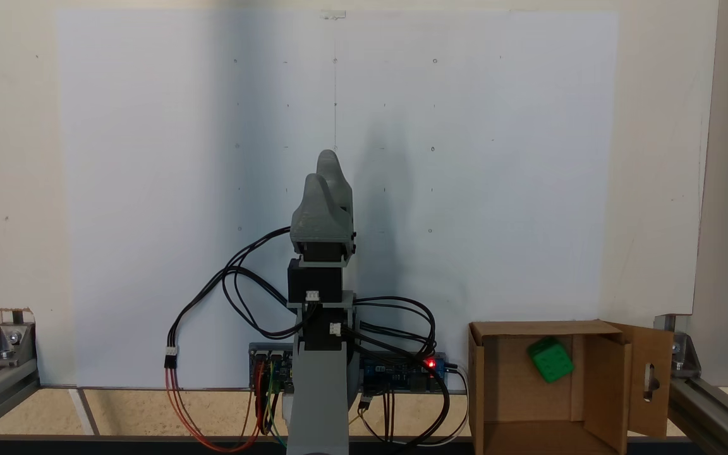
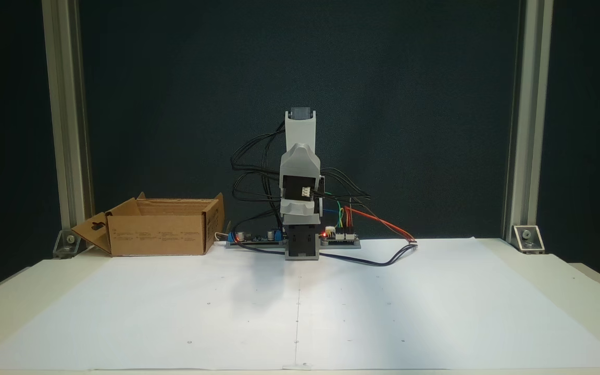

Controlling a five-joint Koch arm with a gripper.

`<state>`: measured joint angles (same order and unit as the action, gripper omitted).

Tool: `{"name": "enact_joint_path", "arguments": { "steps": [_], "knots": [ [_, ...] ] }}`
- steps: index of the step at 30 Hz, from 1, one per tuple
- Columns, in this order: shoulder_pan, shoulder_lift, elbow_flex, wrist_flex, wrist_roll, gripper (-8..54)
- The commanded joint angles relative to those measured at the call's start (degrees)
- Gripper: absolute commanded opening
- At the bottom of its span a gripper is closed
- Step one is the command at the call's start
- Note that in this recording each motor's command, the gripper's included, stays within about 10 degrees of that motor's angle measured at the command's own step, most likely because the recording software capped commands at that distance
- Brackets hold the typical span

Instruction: Grasp a green dice and put it in the bin.

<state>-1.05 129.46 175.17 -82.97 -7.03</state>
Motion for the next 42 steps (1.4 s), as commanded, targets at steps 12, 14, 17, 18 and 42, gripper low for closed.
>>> {"name": "enact_joint_path", "arguments": {
  "steps": [12,14,17,18,42],
  "knots": [
    [-0.26,6.33,4.13,-4.57,1.85,45.0],
    [-0.35,6.24,4.13,-4.57,1.85,45.2],
    [-0.26,6.24,4.13,-4.57,1.85,45.2],
    [-0.18,6.24,4.13,-4.48,1.76,45.2],
    [-0.44,6.06,4.13,-4.04,1.76,45.2]
  ]
}}
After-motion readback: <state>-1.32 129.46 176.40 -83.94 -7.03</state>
